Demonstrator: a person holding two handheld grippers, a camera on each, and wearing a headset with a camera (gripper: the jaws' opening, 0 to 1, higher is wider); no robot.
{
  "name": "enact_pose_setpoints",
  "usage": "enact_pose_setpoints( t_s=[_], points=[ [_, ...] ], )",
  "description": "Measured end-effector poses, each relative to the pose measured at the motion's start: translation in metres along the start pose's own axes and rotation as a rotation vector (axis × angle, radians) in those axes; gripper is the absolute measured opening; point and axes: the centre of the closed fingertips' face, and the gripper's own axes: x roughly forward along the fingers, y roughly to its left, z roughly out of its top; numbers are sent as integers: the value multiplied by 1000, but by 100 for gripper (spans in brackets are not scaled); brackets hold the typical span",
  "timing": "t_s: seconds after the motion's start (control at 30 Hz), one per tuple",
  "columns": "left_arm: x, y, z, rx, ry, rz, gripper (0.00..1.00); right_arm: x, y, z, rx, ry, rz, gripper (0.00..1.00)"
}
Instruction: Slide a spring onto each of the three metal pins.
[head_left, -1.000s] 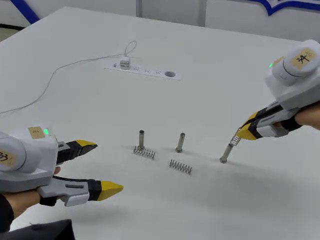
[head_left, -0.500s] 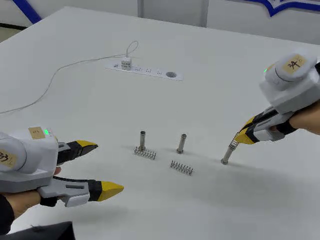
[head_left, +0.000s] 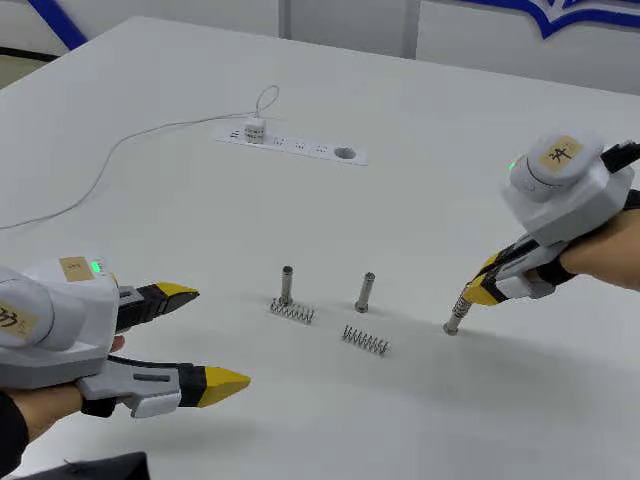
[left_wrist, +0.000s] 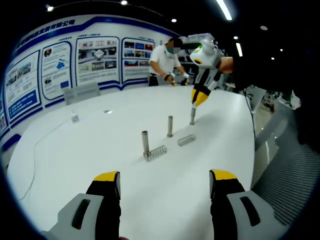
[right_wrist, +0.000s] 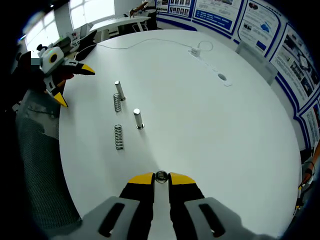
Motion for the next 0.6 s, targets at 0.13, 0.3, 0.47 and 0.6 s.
enact_pose_setpoints(
  t_s=[0.13,0.3,0.47,0.6],
  points=[
    [-4,0,7,-2,-21,-2,75,4,1,-1,8,6,7,12],
    [-6,-4,16,4,-54,-14,77,9,1,-4,18,12,14,12],
    [-7,-7,21,21,-70,-24,78,13,1,-7,24,18,16,12],
    [-8,-11,27,38,-81,-36,79,17,1,-10,32,22,21,12]
  ],
)
